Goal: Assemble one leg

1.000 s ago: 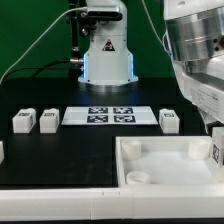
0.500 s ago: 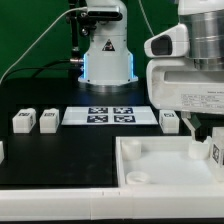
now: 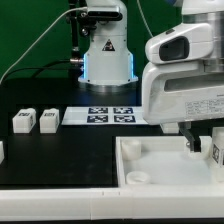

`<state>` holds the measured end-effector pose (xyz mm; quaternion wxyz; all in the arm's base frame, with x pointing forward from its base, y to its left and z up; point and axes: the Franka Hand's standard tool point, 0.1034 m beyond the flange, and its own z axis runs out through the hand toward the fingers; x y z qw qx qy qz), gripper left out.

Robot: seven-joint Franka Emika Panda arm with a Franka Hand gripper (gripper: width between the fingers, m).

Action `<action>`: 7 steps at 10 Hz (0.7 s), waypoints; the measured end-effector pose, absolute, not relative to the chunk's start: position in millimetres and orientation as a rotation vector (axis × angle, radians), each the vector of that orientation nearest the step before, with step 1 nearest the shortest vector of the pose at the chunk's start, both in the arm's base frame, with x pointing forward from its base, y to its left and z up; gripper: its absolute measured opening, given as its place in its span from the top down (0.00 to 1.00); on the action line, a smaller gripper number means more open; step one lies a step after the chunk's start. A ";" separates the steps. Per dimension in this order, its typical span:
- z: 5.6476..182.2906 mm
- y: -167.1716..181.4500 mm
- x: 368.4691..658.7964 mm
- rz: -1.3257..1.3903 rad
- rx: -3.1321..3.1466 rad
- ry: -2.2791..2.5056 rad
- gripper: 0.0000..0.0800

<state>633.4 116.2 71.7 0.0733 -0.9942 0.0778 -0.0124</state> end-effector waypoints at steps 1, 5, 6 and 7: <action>71.6 116.2 633.4 -0.035 -2.982 0.270 0.31; 71.3 114.6 633.3 -0.004 -2.916 0.668 0.63; 71.4 114.2 633.5 0.012 -2.859 0.883 0.63; 71.5 113.7 633.9 0.028 -2.783 1.105 0.63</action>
Offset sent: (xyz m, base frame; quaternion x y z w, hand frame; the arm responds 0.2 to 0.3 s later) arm 0.0000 0.0000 0.0000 0.0000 0.0000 0.2667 0.9638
